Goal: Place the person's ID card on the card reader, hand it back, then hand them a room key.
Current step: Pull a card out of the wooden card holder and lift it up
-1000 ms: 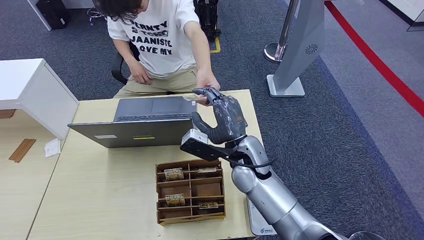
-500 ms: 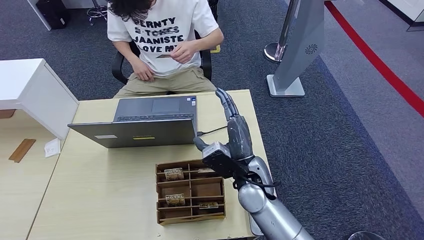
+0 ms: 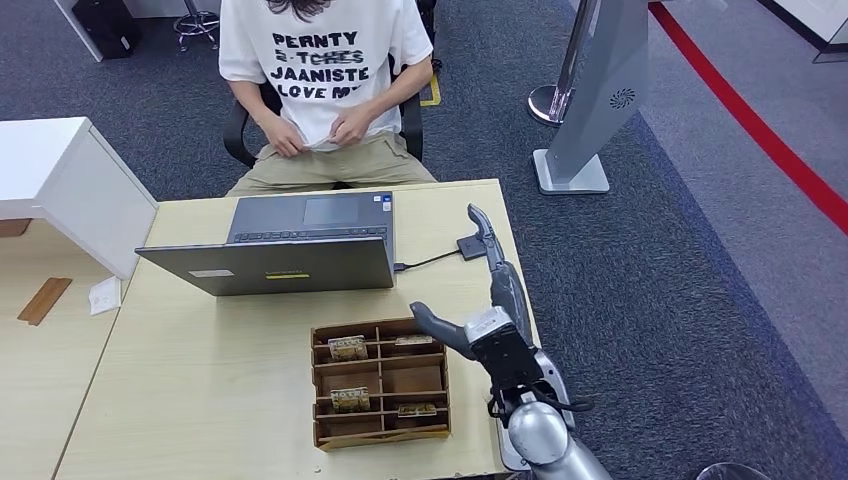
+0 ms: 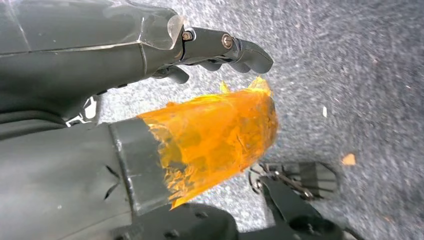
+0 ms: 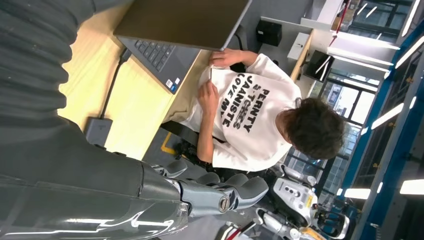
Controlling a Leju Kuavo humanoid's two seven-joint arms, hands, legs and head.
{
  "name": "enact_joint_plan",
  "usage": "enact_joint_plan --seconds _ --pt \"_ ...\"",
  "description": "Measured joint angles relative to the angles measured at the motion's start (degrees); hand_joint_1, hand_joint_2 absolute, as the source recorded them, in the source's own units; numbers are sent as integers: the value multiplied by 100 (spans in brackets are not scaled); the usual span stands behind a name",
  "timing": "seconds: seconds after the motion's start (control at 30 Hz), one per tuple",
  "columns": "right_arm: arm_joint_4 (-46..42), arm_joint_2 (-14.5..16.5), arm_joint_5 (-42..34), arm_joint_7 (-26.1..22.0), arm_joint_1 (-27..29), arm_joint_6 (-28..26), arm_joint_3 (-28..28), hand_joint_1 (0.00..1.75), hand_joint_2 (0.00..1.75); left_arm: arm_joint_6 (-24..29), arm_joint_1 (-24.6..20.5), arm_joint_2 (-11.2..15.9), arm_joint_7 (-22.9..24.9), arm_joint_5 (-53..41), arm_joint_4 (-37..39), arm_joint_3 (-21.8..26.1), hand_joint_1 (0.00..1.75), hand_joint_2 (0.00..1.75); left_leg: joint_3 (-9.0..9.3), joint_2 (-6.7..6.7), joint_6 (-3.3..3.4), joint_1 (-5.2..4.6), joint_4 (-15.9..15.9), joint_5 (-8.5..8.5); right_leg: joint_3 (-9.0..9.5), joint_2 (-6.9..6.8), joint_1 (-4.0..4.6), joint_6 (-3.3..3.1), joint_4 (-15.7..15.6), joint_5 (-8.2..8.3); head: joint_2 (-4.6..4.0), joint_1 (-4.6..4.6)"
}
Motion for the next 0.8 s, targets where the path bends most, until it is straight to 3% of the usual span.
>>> enact_joint_plan --seconds 0.13,0.47,0.57,0.7,0.8 --pt "-161 -84 -52 -42 182 36 -36 0 175 72 60 44 147 -18 0 13 0 0 0 0 0 0 0 0 0 0 0 0 0 0 0 2" --pt "-444 -285 -28 -102 547 67 -48 0 175 109 106 96 376 -21 0 103 0 0 0 0 0 0 0 0 1 0 0 0 0 0 0 1" --pt "-525 -360 166 -127 636 35 -48 9 175 106 112 96 390 -22 0 123 0 0 -1 0 0 0 0 -1 1 0 0 0 0 0 0 1" --pt "-656 -462 603 -136 764 -106 -31 175 175 78 127 93 395 -51 0 136 0 0 -1 0 -1 0 0 -1 0 0 0 0 -1 0 0 1" --pt "-746 -538 863 -137 844 -183 -1 175 175 73 143 87 396 -61 0 137 0 0 0 0 -1 0 0 -2 0 0 0 0 -1 0 0 1"
